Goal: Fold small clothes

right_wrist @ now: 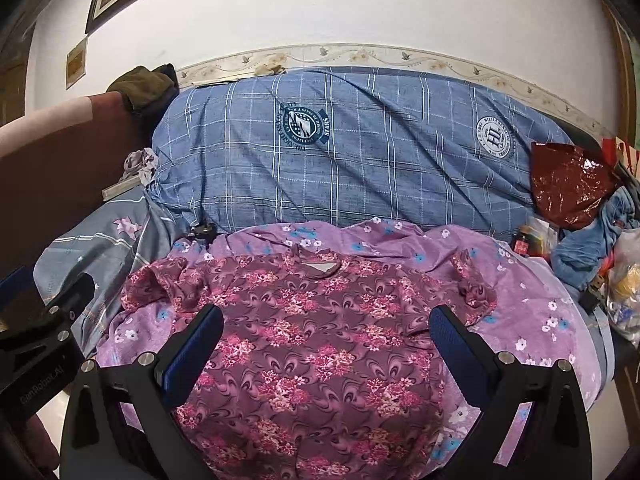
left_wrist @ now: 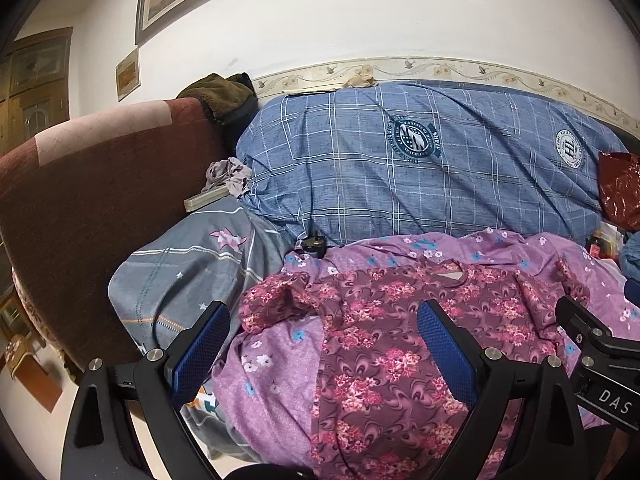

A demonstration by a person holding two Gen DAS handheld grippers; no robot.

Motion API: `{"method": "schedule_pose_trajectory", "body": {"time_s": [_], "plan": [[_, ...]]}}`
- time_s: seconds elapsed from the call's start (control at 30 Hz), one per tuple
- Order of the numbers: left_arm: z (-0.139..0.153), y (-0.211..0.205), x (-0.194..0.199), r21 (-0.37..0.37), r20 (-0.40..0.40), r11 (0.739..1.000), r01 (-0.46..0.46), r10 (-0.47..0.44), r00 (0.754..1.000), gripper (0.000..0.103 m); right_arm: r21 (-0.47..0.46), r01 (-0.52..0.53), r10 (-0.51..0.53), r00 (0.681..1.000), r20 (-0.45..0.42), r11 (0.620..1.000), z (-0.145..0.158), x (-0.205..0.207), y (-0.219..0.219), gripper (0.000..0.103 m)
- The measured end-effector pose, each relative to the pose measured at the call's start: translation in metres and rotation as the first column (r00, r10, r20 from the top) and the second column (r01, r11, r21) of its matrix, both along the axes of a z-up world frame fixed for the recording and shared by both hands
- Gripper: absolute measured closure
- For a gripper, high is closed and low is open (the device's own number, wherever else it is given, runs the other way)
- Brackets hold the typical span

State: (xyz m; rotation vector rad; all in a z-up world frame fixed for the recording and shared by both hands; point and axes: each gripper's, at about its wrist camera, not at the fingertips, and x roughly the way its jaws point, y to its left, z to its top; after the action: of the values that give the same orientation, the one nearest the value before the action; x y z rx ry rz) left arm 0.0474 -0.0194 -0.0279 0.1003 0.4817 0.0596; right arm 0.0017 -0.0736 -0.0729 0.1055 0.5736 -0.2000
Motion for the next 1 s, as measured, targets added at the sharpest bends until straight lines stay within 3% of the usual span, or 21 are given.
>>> {"method": "schedule_pose_trajectory", "body": {"time_s": [0.3,0.43,0.47,0.53,0.57,0.67,0.7,0.83,0.9,0.97,1.0], "plan": [[-0.007,-0.007,0.01,0.0,-0.025,1.0,0.029,-0.029,0.999,0.007,0.001,0.008,-0.008,1.0,-0.014,1.0,-0.006,0.004,-0.007,0.001],[-0.022,-0.007,0.039,-0.083,-0.132,0.994,0.069,-0.08,0.988,0.007,0.07,-0.022,0.026,0.998,-0.05,0.997,-0.024,0.016,-0.023,0.001],[-0.031,-0.007,0.051,-0.109,-0.177,0.991,0.077,-0.095,0.98,0.007,0.119,-0.049,0.056,0.997,-0.057,0.992,-0.031,0.021,-0.032,0.001],[-0.052,-0.009,0.079,-0.149,-0.275,0.986,0.068,-0.108,0.955,0.007,0.306,-0.134,0.155,0.987,-0.045,0.942,-0.054,0.034,-0.063,0.0],[-0.063,-0.011,0.094,-0.151,-0.322,0.987,0.05,-0.097,0.942,0.007,0.358,-0.136,0.165,0.985,-0.051,0.924,-0.063,0.039,-0.076,0.0],[-0.102,-0.019,0.151,-0.101,-0.472,0.993,-0.054,0.0,0.882,0.009,0.468,-0.042,0.105,0.988,-0.11,0.883,-0.097,0.056,-0.132,0.0],[-0.107,-0.022,0.164,-0.098,-0.486,0.993,-0.066,0.01,0.874,0.009,0.491,0.024,0.047,0.99,-0.133,0.871,-0.106,0.059,-0.157,0.0],[-0.109,-0.045,0.213,-0.068,-0.409,0.997,-0.047,0.015,0.912,0.009,0.522,0.193,-0.12,0.978,-0.17,0.831,-0.121,0.071,-0.24,0.0],[-0.114,-0.054,0.233,-0.083,-0.362,0.996,-0.023,-0.009,0.932,0.009,0.574,0.231,-0.151,0.971,-0.184,0.785,-0.127,0.08,-0.277,0.0],[-0.127,-0.056,0.25,-0.107,-0.359,0.994,-0.021,-0.019,0.933,0.009,0.598,0.244,-0.156,0.968,-0.195,0.764,-0.133,0.091,-0.3,0.001],[-0.136,-0.056,0.255,-0.129,-0.361,0.992,-0.013,-0.035,0.932,0.01,0.575,0.262,-0.168,0.963,-0.213,0.775,-0.135,0.1,-0.31,0.001]]}}
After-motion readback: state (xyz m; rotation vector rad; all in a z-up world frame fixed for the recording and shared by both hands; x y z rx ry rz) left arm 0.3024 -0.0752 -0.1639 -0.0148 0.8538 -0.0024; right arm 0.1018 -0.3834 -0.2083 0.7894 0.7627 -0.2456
